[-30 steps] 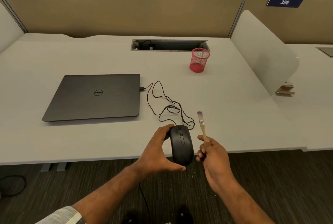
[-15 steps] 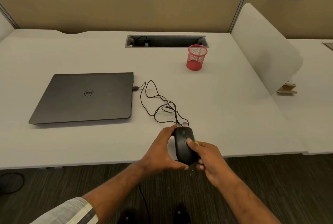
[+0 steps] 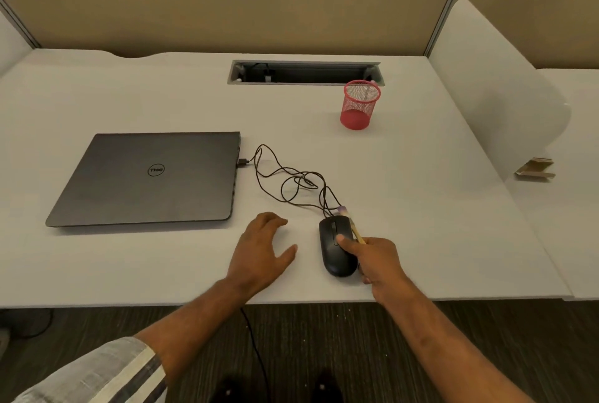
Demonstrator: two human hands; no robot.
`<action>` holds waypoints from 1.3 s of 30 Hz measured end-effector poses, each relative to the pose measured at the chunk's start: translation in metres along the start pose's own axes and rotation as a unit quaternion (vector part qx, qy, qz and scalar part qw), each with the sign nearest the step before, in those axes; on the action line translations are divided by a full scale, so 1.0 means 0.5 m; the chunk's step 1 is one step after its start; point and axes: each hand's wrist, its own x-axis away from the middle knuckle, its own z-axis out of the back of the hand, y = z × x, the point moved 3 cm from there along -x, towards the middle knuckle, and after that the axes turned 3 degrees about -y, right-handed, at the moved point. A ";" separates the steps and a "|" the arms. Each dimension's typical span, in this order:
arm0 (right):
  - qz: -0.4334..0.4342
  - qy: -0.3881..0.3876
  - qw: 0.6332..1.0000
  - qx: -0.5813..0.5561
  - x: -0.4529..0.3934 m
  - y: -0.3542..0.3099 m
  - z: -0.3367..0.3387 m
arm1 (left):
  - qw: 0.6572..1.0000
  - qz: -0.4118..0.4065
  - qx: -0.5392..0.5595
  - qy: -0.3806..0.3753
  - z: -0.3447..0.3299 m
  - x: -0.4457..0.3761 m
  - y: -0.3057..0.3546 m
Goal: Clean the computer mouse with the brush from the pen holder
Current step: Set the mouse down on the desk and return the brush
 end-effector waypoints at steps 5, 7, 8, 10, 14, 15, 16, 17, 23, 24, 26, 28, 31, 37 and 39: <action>0.009 0.018 1.000 -0.005 -0.046 -0.027 -0.004 | 0.999 0.011 -0.032 0.006 0.003 -0.051 -0.013; 0.009 0.023 1.000 -0.002 -0.061 -0.038 -0.010 | 0.999 0.015 -0.039 0.002 0.000 -0.073 -0.016; 0.010 0.026 1.000 -0.001 -0.068 -0.043 -0.013 | 0.999 0.019 -0.042 -0.002 -0.001 -0.084 -0.017; 0.015 0.036 0.999 -0.001 -0.081 -0.051 -0.017 | 0.998 0.024 -0.049 -0.006 -0.003 -0.105 -0.019; 0.025 0.058 0.998 0.021 -0.103 -0.068 -0.022 | 0.997 0.024 -0.070 -0.010 -0.004 -0.132 -0.025; 0.028 0.061 0.997 0.029 -0.107 -0.071 -0.024 | 0.997 0.023 -0.077 -0.011 -0.005 -0.137 -0.027; 0.031 0.064 0.997 0.035 -0.110 -0.072 -0.027 | 0.996 0.021 -0.084 -0.012 -0.006 -0.142 -0.028; 0.034 0.067 0.996 0.038 -0.113 -0.071 -0.030 | 0.995 0.019 -0.092 -0.014 -0.007 -0.146 -0.029; 0.042 0.100 0.994 0.018 -0.123 -0.055 -0.046 | 0.992 0.004 -0.127 -0.025 -0.012 -0.167 -0.036; 0.043 0.109 0.993 0.016 -0.123 -0.052 -0.049 | 0.991 0.001 -0.130 -0.026 -0.012 -0.171 -0.037; 0.044 0.125 0.991 0.007 -0.123 -0.048 -0.054 | 0.991 -0.001 -0.134 -0.028 -0.013 -0.181 -0.041; 0.044 0.135 0.990 0.001 -0.122 -0.045 -0.058 | 0.990 0.002 -0.137 -0.032 -0.013 -0.191 -0.049; 0.046 0.147 0.988 0.001 -0.122 -0.044 -0.062 | 0.989 0.000 -0.142 -0.043 -0.015 -0.200 -0.061; 0.050 0.163 0.985 0.008 -0.118 -0.041 -0.070 | 0.986 -0.013 -0.161 -0.044 -0.023 -0.206 -0.070; 0.053 0.162 0.985 0.008 -0.119 -0.043 -0.071 | 0.985 -0.015 -0.165 -0.045 -0.023 -0.207 -0.071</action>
